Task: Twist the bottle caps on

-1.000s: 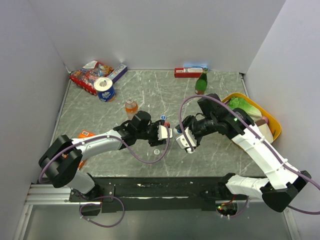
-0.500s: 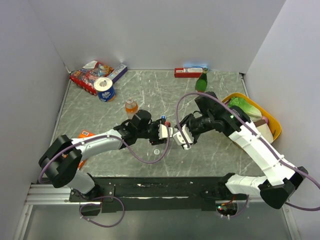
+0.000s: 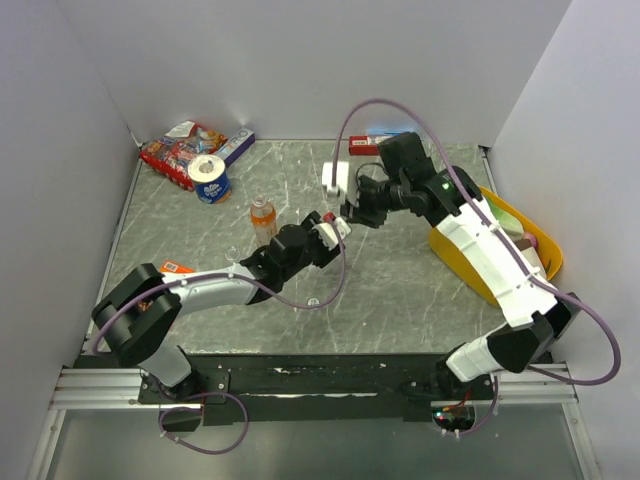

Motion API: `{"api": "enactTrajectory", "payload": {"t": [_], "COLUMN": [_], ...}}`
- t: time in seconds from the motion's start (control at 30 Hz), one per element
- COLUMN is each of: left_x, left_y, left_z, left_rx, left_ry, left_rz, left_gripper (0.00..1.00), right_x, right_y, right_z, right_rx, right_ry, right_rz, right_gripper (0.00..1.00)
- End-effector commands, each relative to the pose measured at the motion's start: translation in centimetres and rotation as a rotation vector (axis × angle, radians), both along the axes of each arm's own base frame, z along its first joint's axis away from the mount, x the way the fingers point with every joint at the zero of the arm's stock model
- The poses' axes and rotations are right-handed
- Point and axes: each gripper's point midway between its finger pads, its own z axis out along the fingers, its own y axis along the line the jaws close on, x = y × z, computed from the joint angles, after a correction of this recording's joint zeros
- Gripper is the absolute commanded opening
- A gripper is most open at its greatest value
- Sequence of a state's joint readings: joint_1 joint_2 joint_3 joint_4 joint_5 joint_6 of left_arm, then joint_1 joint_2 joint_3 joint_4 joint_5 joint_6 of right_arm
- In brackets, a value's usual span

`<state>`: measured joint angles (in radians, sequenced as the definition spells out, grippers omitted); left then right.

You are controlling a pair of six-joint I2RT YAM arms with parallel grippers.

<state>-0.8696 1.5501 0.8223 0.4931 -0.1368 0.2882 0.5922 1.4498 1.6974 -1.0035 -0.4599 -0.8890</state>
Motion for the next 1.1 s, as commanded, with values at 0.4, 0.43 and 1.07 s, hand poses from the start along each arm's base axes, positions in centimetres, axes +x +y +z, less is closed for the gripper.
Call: {"api": "enactTrajectory", "payload": {"t": [0.4, 0.43, 1.07], "left_x": [2.2, 1.9, -6.6], "left_y": [-0.8, -0.6, -0.5], "left_z": [0.3, -0.1, -0.8], "left_rx": [-0.158, -0.151, 0.082], "left_ry": [0.165, 0.179, 0.049], "left_rz": [0.167, 0.151, -0.479], "left_gripper": [0.01, 0.01, 0.01], "right_x": [-0.7, -1.3, -8.0], "right_y": [3.9, 3.5, -2.3], "right_z": [11.2, 12.8, 2.2], "right_rx": [0.444, 0.478, -0.004], "right_ry": [0.292, 0.266, -0.169], "right_rz": [-0.165, -0.128, 0.519], "right_gripper": [0.54, 0.57, 0.66]}}
